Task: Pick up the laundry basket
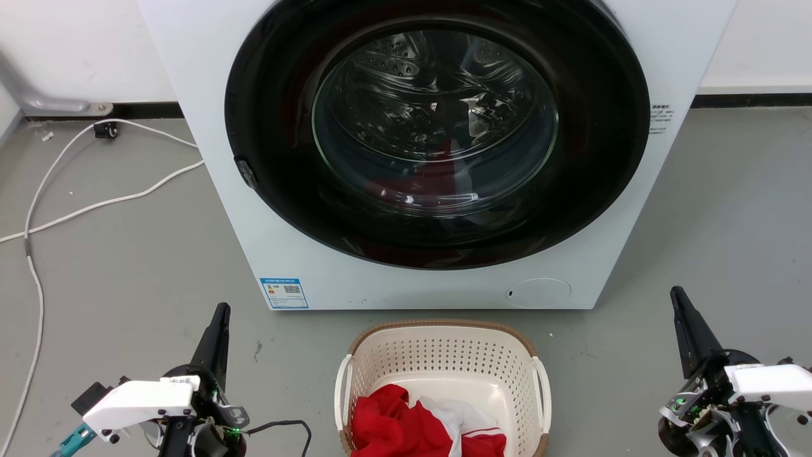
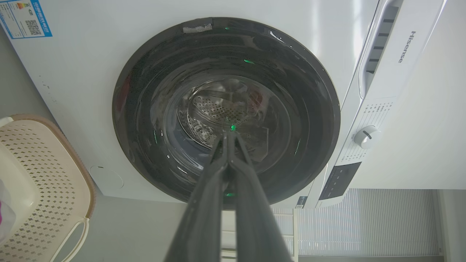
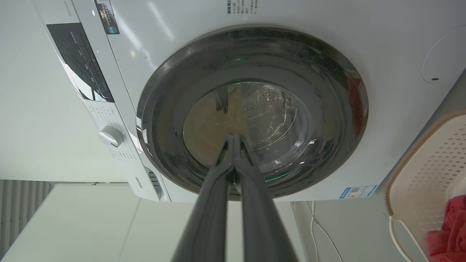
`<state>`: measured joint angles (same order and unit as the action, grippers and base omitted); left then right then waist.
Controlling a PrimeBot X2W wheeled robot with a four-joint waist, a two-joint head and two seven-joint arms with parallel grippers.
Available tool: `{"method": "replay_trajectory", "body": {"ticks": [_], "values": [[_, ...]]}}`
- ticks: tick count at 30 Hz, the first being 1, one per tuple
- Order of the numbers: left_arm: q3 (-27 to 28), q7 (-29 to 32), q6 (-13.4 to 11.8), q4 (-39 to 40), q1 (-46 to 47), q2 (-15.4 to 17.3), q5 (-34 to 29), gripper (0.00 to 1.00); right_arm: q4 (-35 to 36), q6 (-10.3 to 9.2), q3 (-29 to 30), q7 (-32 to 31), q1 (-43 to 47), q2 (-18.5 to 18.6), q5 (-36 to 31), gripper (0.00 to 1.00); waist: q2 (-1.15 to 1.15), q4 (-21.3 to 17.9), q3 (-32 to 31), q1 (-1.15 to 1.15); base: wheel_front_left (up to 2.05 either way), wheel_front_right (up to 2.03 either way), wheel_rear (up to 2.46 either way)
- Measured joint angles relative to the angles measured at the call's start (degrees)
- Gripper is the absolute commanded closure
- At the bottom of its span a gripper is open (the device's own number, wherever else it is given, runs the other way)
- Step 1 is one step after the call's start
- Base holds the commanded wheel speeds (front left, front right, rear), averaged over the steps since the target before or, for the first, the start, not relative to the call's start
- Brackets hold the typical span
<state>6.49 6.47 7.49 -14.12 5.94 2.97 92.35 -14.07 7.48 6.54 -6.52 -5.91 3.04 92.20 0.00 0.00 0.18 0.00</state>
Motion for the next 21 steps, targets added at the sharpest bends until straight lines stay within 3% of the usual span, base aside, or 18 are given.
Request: {"method": "replay_trajectory", "body": {"ticks": [21], "values": [[0.02,0.0,0.0,0.0,0.01,-0.01,-0.01,1.0,-0.01,0.0,0.01,0.0,0.0,-0.01,-0.01,1.0,0.0,0.0,0.0,0.0,0.0,0.0,0.0]]}}
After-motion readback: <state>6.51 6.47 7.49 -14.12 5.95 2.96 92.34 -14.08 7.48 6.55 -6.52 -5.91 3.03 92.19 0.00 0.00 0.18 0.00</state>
